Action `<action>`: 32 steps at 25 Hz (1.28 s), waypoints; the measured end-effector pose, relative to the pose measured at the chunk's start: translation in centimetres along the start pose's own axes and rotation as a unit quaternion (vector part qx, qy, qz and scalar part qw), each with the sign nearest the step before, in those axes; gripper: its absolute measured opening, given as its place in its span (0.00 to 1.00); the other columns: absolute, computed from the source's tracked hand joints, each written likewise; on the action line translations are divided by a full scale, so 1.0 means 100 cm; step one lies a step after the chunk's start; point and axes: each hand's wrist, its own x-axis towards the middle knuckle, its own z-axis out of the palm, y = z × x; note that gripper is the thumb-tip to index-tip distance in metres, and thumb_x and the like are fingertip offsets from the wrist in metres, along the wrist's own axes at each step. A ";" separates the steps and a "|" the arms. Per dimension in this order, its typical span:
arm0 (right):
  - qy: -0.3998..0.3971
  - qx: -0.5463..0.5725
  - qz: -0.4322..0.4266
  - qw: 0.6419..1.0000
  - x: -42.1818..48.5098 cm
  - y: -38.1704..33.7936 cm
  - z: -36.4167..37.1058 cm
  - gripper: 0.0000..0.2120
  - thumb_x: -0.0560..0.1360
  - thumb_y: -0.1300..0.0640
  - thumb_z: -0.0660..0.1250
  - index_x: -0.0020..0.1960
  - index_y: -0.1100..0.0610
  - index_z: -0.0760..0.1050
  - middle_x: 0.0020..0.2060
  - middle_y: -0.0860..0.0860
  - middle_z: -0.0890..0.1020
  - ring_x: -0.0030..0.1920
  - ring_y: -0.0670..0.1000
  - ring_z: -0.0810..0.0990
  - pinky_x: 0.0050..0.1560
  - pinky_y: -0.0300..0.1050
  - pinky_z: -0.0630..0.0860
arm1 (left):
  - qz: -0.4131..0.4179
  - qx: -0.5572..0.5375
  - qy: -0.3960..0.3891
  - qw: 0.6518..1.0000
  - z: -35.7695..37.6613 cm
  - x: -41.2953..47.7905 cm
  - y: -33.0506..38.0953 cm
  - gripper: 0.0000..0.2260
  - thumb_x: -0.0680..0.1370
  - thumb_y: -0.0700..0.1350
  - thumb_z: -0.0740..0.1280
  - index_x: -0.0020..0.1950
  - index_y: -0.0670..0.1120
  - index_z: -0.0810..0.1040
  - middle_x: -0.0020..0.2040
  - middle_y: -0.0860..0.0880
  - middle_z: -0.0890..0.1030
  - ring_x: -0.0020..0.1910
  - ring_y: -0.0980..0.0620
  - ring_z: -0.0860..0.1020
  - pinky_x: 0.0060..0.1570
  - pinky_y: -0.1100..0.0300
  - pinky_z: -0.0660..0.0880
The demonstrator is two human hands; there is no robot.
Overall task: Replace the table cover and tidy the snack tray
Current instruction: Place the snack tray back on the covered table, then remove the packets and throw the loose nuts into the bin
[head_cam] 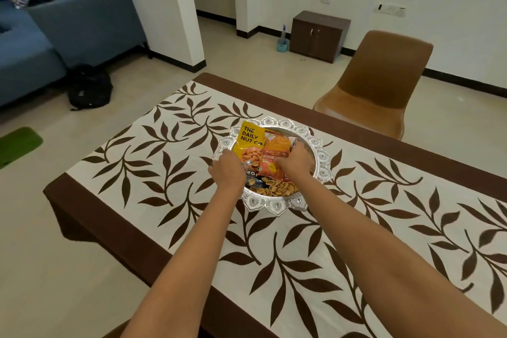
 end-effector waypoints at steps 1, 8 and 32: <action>0.019 0.021 0.004 1.000 -0.002 -0.001 0.001 0.25 0.67 0.58 0.76 0.60 0.59 0.70 0.55 0.56 0.79 0.58 0.59 0.76 0.59 0.57 0.74 | -0.011 -0.008 -0.002 1.000 0.000 -0.001 0.001 0.23 0.76 0.47 0.70 0.66 0.39 0.67 0.62 0.41 0.76 0.62 0.41 0.75 0.59 0.48 0.71; 0.009 0.138 -0.034 0.990 -0.008 0.007 -0.007 0.07 0.70 0.64 0.71 0.42 0.53 0.78 0.50 0.58 0.82 0.48 0.59 0.82 0.49 0.59 0.80 | -0.069 -0.037 -0.038 0.996 -0.005 0.003 0.001 0.28 0.75 0.45 0.71 0.69 0.38 0.62 0.66 0.38 0.69 0.63 0.39 0.72 0.60 0.48 0.71; 0.064 0.377 -0.039 0.923 -0.013 0.041 -0.059 0.07 0.75 0.64 0.67 0.52 0.57 0.73 0.52 0.53 0.80 0.51 0.50 0.81 0.50 0.48 0.81 | 0.050 -0.345 0.148 0.926 -0.023 -0.027 0.007 0.07 0.79 0.43 0.65 0.52 0.39 0.77 0.45 0.46 0.79 0.41 0.54 0.74 0.33 0.75 0.68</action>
